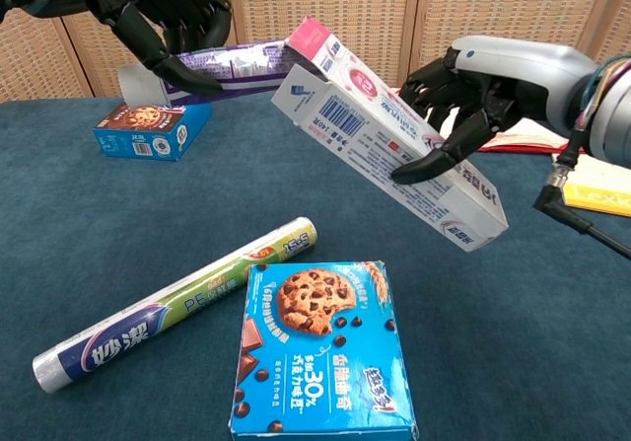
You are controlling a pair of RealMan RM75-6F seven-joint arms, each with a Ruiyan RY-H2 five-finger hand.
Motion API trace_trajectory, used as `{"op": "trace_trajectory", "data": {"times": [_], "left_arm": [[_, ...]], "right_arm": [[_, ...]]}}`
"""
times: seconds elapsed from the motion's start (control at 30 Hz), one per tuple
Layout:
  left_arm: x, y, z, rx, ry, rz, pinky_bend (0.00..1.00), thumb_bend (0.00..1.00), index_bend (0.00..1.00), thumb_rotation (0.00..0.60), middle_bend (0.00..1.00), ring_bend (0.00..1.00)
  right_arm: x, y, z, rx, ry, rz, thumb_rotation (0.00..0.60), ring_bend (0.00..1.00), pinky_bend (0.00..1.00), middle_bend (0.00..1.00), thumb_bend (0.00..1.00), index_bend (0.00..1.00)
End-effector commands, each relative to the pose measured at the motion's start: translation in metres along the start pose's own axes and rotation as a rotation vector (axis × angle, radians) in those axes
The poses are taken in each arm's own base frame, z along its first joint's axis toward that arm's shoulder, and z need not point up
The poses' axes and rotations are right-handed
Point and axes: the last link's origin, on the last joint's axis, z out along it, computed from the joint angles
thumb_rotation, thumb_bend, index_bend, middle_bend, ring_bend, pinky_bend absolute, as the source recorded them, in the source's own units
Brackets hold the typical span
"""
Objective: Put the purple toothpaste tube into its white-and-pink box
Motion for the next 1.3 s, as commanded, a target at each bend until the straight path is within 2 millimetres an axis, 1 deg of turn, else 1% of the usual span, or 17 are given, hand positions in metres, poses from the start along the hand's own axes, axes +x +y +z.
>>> {"op": "trace_trajectory", "data": {"times": [0.03, 0.13, 0.23, 0.43, 0.7, 0.87, 1.07, 1.3], "left_arm": [[0.000, 0.003, 0.000, 0.017, -0.043, -0.065, 0.52, 0.35, 0.87, 0.600, 0.67, 0.55], [0.001, 0.004, 0.000, 0.028, -0.078, -0.088, 0.52, 0.35, 0.87, 0.600, 0.67, 0.55], [0.003, 0.003, -0.001, 0.034, -0.106, -0.055, 0.52, 0.36, 0.88, 0.600, 0.67, 0.55], [0.009, 0.002, -0.004, 0.040, -0.143, -0.018, 0.52, 0.42, 0.89, 0.600, 0.68, 0.55], [0.025, 0.004, -0.007, 0.041, -0.168, 0.094, 0.52, 0.48, 0.90, 0.600, 0.68, 0.55], [0.033, 0.005, -0.005, 0.059, -0.221, 0.121, 0.52, 0.48, 0.90, 0.600, 0.68, 0.55], [0.038, 0.008, -0.002, 0.064, -0.272, 0.116, 0.52, 0.49, 0.90, 0.600, 0.68, 0.55], [0.041, 0.014, 0.004, 0.055, -0.272, 0.157, 0.52, 0.49, 0.90, 0.600, 0.68, 0.55]], "right_arm": [[0.000, 0.000, 0.000, 0.000, -0.001, -0.001, 0.600, 0.46, 0.53, 0.58, 0.08, 0.70], [-0.001, 0.000, 0.001, -0.002, -0.003, 0.000, 0.600, 0.46, 0.53, 0.58, 0.08, 0.70], [-0.001, 0.002, 0.001, -0.007, -0.002, 0.001, 0.600, 0.46, 0.53, 0.58, 0.08, 0.70], [0.001, 0.005, 0.001, -0.016, 0.002, 0.002, 0.600, 0.46, 0.53, 0.58, 0.08, 0.70], [-0.001, 0.003, 0.001, -0.011, -0.001, 0.007, 0.600, 0.46, 0.53, 0.58, 0.08, 0.70], [-0.002, 0.004, 0.001, -0.014, -0.004, 0.009, 0.600, 0.46, 0.53, 0.58, 0.08, 0.70], [-0.003, 0.005, 0.001, -0.015, -0.003, 0.013, 0.600, 0.46, 0.53, 0.58, 0.08, 0.70], [-0.003, 0.006, 0.001, -0.017, -0.001, 0.012, 0.600, 0.46, 0.53, 0.58, 0.08, 0.70]]}}
